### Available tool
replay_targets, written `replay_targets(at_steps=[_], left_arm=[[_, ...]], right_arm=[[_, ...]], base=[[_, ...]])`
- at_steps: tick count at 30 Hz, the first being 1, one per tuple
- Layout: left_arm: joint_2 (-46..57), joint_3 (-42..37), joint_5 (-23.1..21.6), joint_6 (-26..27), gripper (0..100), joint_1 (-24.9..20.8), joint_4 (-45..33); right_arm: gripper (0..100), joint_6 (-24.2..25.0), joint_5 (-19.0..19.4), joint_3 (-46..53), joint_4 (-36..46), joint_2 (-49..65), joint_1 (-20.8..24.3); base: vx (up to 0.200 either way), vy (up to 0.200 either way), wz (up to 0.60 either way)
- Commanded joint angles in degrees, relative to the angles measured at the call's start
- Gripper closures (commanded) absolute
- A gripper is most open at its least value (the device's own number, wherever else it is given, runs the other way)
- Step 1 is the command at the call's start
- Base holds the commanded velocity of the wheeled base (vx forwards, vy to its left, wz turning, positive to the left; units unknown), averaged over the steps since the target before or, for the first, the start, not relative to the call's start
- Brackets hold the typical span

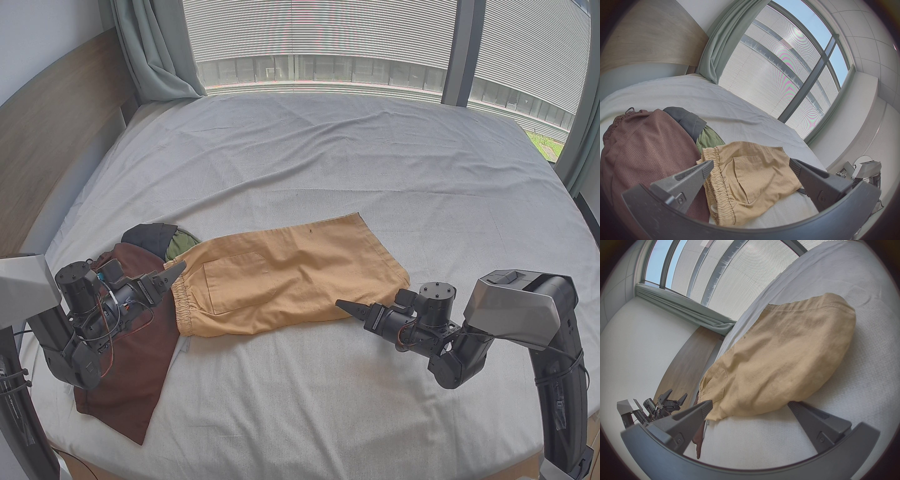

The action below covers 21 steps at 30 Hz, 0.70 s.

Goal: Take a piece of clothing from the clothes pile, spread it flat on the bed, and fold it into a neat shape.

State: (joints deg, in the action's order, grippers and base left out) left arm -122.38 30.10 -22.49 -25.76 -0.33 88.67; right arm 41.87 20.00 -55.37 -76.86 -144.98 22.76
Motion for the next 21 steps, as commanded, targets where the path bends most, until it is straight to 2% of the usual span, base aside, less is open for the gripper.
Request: replay_targets(at_steps=[1,14,21], left_arm=[[-0.1,0.0,0.0,-0.1,0,0.0,0.0],[-0.1,0.0,0.0,-0.2,0,0.0,0.0],[-0.1,0.1,0.0,-0.3,0,0.0,0.0]], right_arm=[[0,0.5,-0.1,-1.5,0.0,-0.7,0.7],[0,1.2,-4.5,-9.3,1.6,-5.5,1.1],[0,1.7,-4.9,-11.9,1.3,-8.0,2.0]], base=[[0.000,0.000,0.00],[0.000,0.000,0.00],[0.000,0.000,0.00]])
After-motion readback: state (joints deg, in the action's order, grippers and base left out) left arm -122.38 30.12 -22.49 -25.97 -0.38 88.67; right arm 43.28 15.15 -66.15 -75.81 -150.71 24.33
